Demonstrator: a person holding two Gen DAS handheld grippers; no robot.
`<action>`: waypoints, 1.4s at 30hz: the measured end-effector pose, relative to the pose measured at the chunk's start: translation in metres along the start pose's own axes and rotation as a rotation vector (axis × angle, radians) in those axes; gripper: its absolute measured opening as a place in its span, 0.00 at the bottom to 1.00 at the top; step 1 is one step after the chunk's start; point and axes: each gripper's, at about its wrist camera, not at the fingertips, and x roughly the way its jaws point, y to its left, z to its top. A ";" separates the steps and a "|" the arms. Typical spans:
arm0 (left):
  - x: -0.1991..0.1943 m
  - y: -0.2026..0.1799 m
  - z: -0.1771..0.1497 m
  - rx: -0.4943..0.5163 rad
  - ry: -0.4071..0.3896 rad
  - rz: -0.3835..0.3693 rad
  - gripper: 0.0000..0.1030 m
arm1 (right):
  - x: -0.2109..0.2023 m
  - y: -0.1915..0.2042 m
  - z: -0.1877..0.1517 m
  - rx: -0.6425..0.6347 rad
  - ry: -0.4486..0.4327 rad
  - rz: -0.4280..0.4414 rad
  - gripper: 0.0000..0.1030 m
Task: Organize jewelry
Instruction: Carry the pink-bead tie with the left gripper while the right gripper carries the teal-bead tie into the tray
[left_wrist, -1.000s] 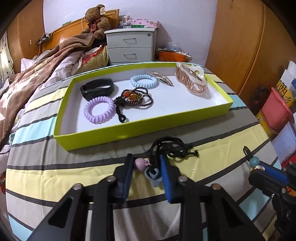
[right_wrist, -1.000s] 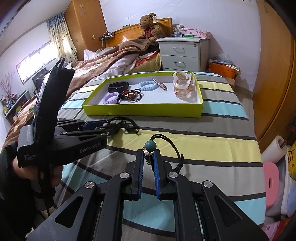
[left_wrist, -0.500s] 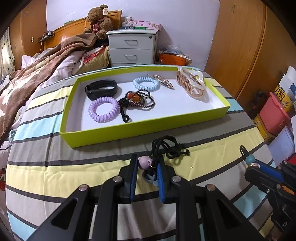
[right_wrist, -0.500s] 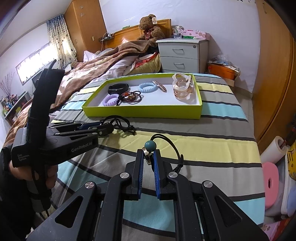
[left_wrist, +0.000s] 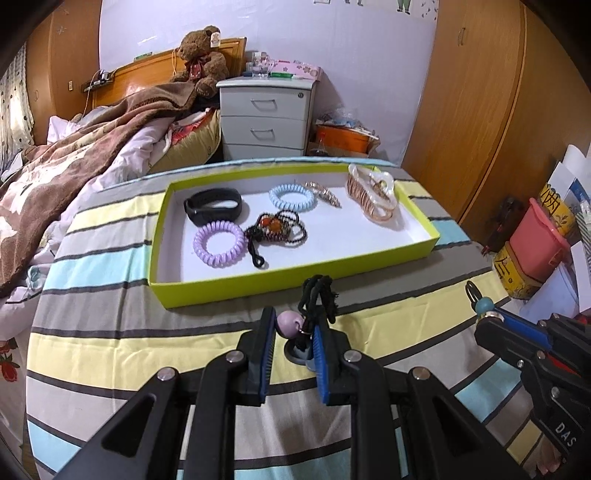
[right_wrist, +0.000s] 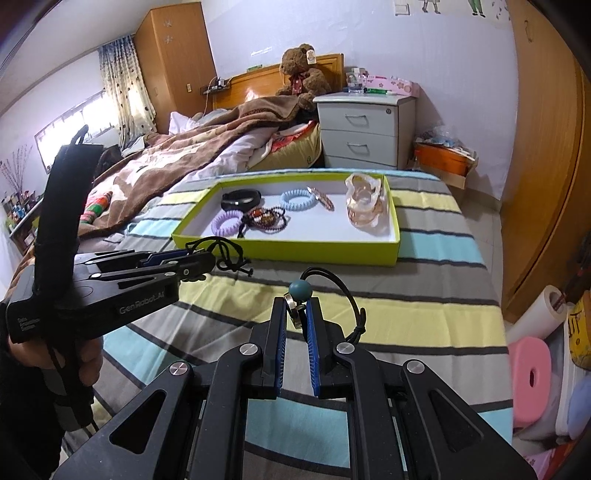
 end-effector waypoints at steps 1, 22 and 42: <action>-0.003 0.000 0.002 -0.001 -0.008 0.002 0.19 | -0.002 0.000 0.002 -0.002 -0.006 -0.002 0.10; -0.027 0.014 0.048 -0.017 -0.105 -0.018 0.19 | 0.011 -0.013 0.069 -0.033 -0.072 -0.032 0.10; 0.047 0.024 0.052 -0.068 0.020 -0.031 0.20 | 0.112 -0.016 0.079 -0.106 0.107 -0.012 0.10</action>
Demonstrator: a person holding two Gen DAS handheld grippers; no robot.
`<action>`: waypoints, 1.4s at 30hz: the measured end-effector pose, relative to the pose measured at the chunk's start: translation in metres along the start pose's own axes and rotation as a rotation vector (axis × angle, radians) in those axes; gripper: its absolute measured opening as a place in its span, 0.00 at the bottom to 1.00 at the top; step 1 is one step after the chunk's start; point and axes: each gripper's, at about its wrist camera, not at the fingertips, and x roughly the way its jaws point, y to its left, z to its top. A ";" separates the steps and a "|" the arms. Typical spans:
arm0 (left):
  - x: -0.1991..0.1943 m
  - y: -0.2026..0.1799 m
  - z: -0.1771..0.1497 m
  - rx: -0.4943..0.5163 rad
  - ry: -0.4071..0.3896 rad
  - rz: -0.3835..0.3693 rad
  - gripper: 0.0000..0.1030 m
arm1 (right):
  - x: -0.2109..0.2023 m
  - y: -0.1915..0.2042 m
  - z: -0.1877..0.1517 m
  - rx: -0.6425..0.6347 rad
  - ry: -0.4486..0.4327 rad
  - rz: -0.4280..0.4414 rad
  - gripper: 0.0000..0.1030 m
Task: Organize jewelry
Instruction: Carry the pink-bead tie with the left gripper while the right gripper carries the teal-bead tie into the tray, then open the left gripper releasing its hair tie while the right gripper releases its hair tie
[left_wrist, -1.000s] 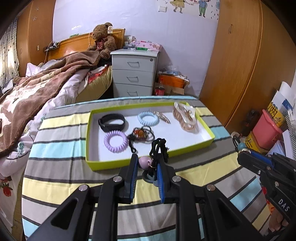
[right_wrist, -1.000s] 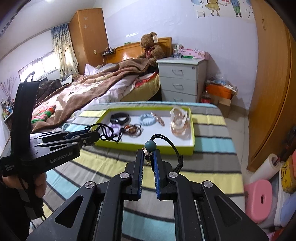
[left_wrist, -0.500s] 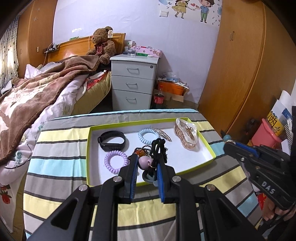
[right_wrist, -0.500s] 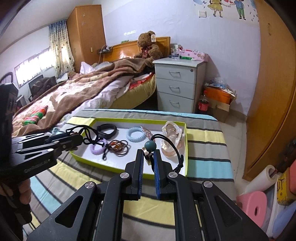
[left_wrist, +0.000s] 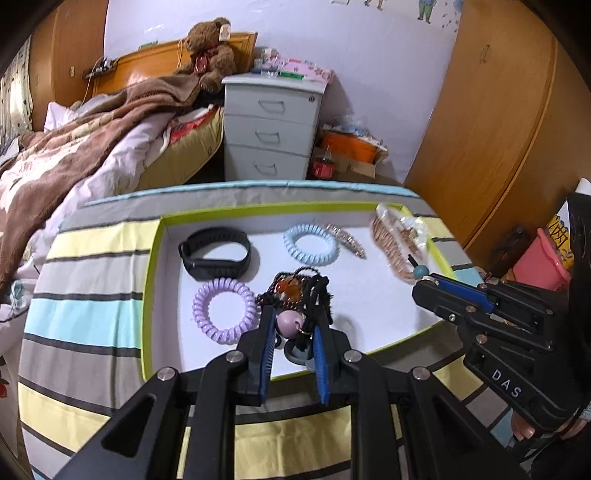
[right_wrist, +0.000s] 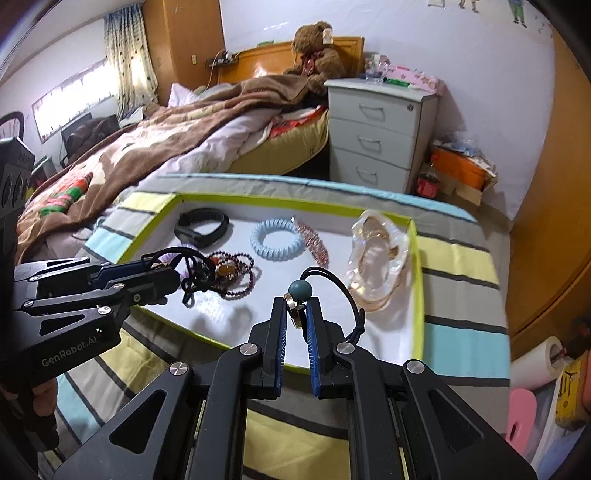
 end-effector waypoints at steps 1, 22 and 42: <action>0.003 0.001 0.000 -0.003 0.005 -0.001 0.20 | 0.004 0.000 0.000 -0.004 0.008 -0.003 0.10; 0.024 0.003 -0.003 -0.021 0.063 0.011 0.20 | 0.033 -0.003 0.000 0.029 0.098 0.080 0.11; 0.024 0.005 -0.002 -0.035 0.071 0.002 0.40 | 0.035 -0.002 0.002 0.040 0.106 0.084 0.11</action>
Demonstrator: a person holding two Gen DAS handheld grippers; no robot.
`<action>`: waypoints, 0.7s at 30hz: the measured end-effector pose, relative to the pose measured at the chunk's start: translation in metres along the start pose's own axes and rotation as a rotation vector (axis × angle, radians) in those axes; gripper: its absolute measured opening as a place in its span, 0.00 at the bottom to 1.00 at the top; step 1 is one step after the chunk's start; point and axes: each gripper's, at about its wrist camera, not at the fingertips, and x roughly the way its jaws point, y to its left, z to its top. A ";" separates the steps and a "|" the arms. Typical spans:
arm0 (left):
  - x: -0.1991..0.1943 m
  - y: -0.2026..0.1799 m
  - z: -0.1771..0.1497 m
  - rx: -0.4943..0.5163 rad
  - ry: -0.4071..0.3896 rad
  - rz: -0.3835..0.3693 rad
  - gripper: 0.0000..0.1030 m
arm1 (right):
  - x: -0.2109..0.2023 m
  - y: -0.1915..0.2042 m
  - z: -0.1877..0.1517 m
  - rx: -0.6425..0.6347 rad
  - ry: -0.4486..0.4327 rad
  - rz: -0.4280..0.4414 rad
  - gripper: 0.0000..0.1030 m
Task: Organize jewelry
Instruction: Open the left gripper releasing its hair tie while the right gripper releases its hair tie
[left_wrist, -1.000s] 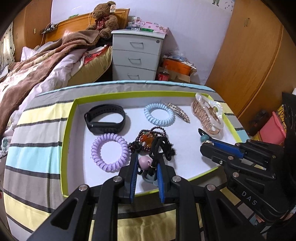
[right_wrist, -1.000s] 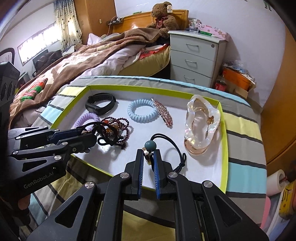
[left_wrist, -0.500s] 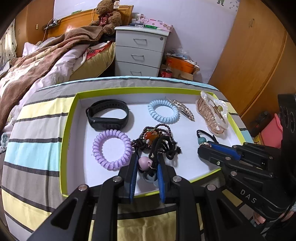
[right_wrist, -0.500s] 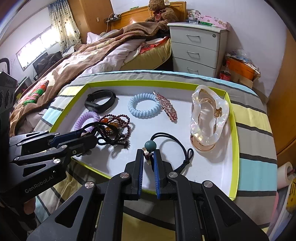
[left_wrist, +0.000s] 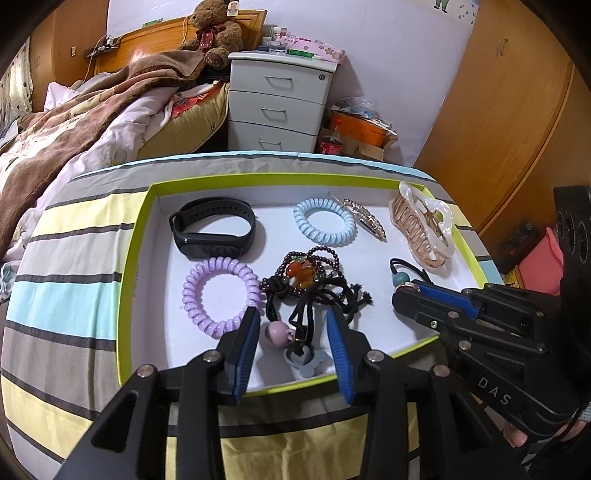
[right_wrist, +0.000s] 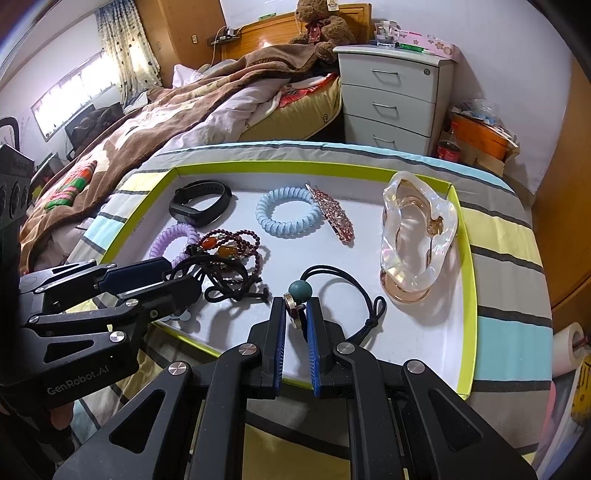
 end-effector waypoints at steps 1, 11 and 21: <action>0.000 0.000 0.000 0.003 -0.001 0.000 0.41 | 0.000 0.000 0.000 0.000 -0.001 0.000 0.11; 0.000 0.000 0.002 0.001 -0.008 -0.002 0.56 | -0.007 -0.002 0.002 0.017 -0.020 -0.007 0.14; 0.001 0.001 0.002 0.004 -0.005 0.001 0.62 | -0.007 -0.003 0.003 0.024 -0.022 -0.010 0.14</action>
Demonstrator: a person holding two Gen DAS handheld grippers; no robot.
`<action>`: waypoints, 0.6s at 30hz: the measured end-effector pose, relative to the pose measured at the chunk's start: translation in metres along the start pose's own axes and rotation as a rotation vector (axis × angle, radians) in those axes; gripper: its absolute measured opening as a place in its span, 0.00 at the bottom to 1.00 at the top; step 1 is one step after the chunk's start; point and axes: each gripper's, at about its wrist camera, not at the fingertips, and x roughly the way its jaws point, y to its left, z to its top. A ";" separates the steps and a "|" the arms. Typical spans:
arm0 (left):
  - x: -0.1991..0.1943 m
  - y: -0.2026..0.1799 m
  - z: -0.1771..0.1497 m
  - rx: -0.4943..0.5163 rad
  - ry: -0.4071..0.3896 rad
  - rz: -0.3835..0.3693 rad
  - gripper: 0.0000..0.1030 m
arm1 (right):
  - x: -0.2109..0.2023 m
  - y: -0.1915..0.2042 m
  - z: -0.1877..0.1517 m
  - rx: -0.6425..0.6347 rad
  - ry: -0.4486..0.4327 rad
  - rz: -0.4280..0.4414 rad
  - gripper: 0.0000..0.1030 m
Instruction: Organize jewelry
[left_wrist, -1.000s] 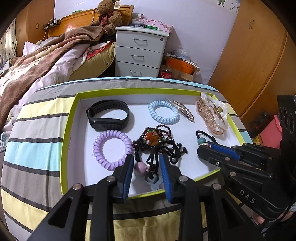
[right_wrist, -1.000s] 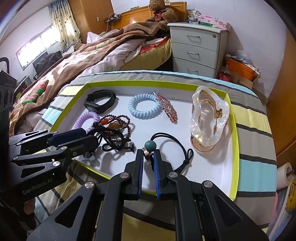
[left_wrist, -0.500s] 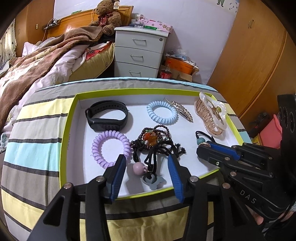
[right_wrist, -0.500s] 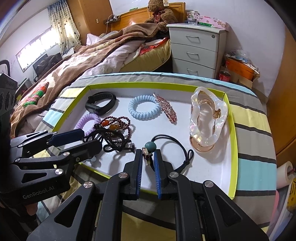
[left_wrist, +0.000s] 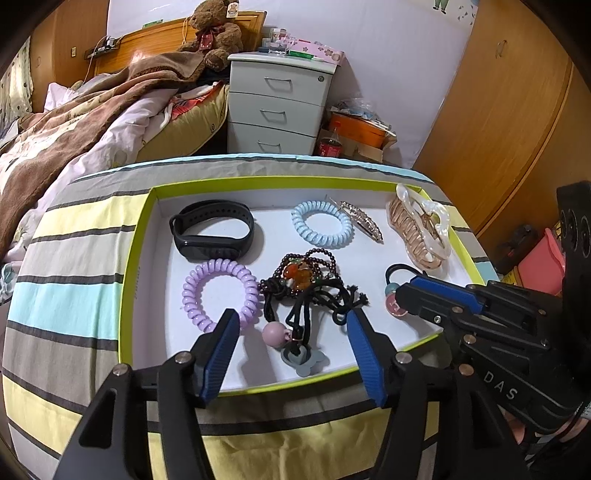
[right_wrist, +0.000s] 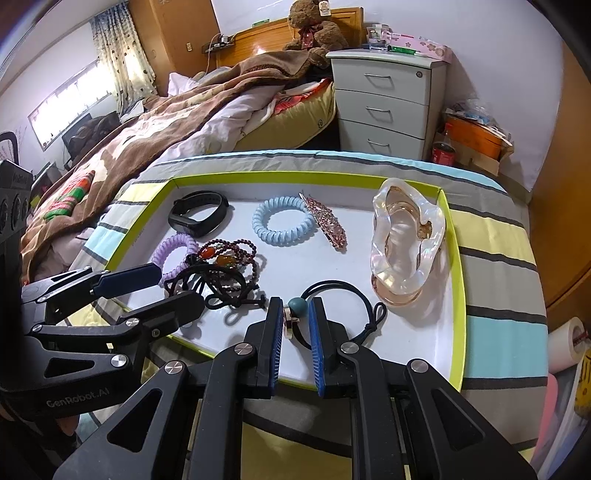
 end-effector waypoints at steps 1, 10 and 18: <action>0.000 0.000 0.000 0.003 -0.003 0.001 0.63 | 0.000 0.000 0.000 0.001 -0.001 -0.002 0.14; 0.000 0.001 0.002 -0.005 -0.001 0.008 0.69 | -0.001 -0.004 -0.001 0.026 -0.010 -0.003 0.17; -0.009 0.000 0.003 -0.012 -0.013 0.020 0.78 | -0.009 -0.007 -0.001 0.052 -0.023 -0.005 0.38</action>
